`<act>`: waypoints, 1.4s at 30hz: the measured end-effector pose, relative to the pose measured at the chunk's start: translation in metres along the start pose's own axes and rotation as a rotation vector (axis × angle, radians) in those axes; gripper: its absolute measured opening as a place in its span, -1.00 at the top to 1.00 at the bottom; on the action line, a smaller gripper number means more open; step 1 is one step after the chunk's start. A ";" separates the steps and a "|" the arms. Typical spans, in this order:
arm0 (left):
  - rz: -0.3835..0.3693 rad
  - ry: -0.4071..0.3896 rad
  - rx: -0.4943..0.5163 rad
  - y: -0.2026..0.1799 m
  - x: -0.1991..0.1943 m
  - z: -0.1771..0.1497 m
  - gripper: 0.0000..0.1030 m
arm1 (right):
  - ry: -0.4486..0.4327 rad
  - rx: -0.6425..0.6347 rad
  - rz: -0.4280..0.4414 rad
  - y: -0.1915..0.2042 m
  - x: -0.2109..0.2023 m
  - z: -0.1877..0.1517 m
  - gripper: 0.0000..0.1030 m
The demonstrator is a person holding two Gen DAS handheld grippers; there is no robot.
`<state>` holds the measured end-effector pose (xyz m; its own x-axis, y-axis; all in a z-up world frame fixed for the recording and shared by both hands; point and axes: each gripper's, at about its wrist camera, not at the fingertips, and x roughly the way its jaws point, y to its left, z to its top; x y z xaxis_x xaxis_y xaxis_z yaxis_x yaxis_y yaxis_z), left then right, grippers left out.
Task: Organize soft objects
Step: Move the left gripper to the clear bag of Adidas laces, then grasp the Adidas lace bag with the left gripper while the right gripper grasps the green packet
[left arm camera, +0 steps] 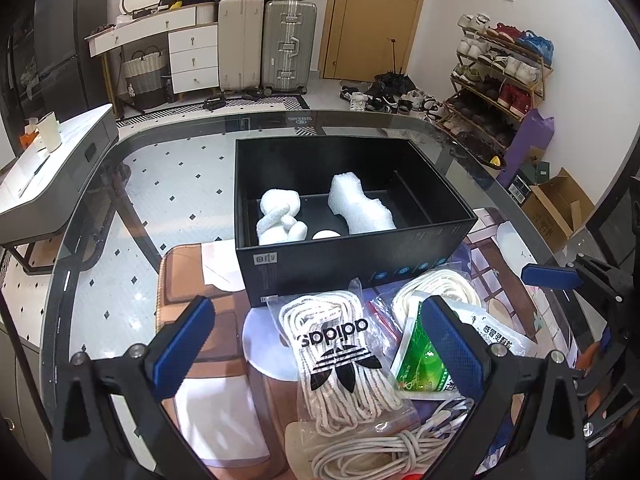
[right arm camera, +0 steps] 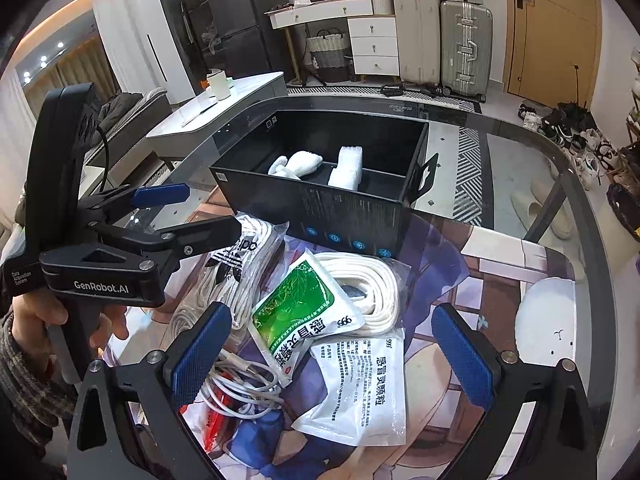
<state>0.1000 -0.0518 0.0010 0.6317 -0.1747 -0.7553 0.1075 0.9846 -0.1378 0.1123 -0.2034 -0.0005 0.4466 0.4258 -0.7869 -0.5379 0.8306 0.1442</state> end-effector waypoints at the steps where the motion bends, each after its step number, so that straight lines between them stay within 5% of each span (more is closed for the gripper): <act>1: -0.001 0.003 -0.003 0.000 0.001 -0.001 -1.00 | 0.003 -0.006 0.000 0.001 0.002 -0.001 -0.98; 25: -0.015 0.095 -0.007 0.005 0.033 -0.019 -0.95 | 0.074 -0.105 -0.007 0.022 0.040 -0.003 -0.95; 37: -0.004 0.116 0.005 0.013 0.036 -0.019 -0.46 | 0.099 -0.168 -0.038 0.031 0.058 0.000 -0.94; 42: 0.021 0.116 0.013 0.016 0.034 -0.019 -0.10 | 0.123 -0.206 -0.070 0.041 0.066 0.000 -0.83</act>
<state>0.1091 -0.0419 -0.0391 0.5407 -0.1529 -0.8272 0.1060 0.9879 -0.1132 0.1202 -0.1411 -0.0467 0.4041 0.3125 -0.8597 -0.6488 0.7604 -0.0285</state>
